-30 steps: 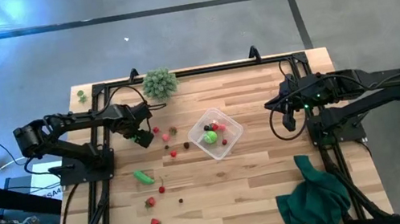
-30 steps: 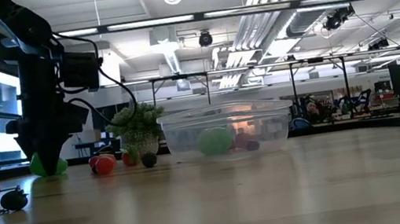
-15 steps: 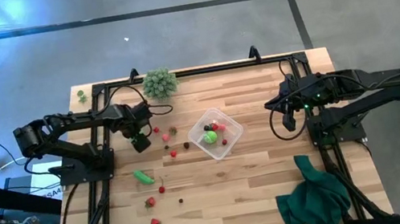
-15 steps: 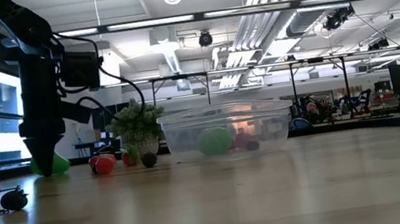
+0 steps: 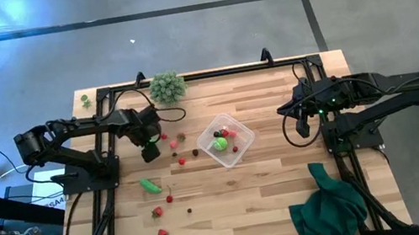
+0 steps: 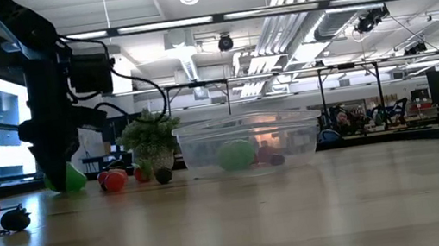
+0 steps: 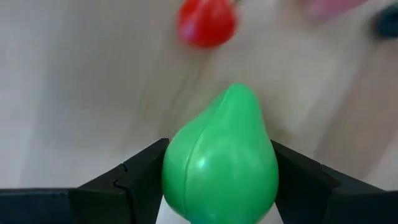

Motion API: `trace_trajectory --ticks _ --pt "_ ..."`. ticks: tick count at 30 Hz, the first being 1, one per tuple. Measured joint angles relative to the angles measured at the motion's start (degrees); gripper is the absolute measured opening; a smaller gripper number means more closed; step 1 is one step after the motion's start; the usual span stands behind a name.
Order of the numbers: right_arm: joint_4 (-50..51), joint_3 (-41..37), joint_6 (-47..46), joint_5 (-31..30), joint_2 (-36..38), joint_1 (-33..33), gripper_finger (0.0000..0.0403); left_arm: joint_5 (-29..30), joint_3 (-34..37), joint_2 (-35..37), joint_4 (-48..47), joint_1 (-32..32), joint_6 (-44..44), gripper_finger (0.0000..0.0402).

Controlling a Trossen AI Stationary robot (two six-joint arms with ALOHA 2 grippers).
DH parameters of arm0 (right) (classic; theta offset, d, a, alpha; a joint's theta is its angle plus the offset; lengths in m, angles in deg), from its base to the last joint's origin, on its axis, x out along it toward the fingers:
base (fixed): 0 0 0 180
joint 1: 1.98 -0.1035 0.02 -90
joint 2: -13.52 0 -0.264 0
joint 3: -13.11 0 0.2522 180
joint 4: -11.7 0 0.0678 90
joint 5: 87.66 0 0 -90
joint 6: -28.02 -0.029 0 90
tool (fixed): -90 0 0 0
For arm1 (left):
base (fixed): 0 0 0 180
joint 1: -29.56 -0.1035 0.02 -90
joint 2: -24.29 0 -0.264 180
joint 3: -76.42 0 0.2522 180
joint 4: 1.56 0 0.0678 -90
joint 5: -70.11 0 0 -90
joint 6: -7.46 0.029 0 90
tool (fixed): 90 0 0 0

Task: Pick and placing Produce into tupperware
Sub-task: Put the green pear into the transparent bin

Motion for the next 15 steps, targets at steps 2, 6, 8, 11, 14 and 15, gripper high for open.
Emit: trace_trajectory --ticks 2,6,8,11,14,15 --pt "-0.01 0.0 0.01 0.0 0.02 0.0 0.0025 -2.22 -0.92 0.11 0.87 -0.01 0.89 0.0239" --pt "0.0 0.0 0.0 0.02 0.02 0.0 0.0025 -5.62 -3.87 1.31 0.84 -0.01 1.68 0.0239" --pt "-0.01 0.0 0.01 0.0 0.01 0.02 0.0025 -6.59 -5.45 2.62 0.85 0.0 1.92 0.0239" --pt "-0.02 0.0 0.0 0.02 0.0 0.02 0.0025 -7.36 -6.69 4.76 0.44 0.0 2.03 0.0239" --pt "0.0 -0.02 0.02 0.01 0.02 0.02 0.0025 -7.93 -7.49 6.26 0.15 -0.02 2.24 0.0239" --pt "0.0 -0.01 0.0 0.02 0.0 0.01 0.0025 -8.64 -8.0 6.57 0.2 -0.02 2.25 0.0239"
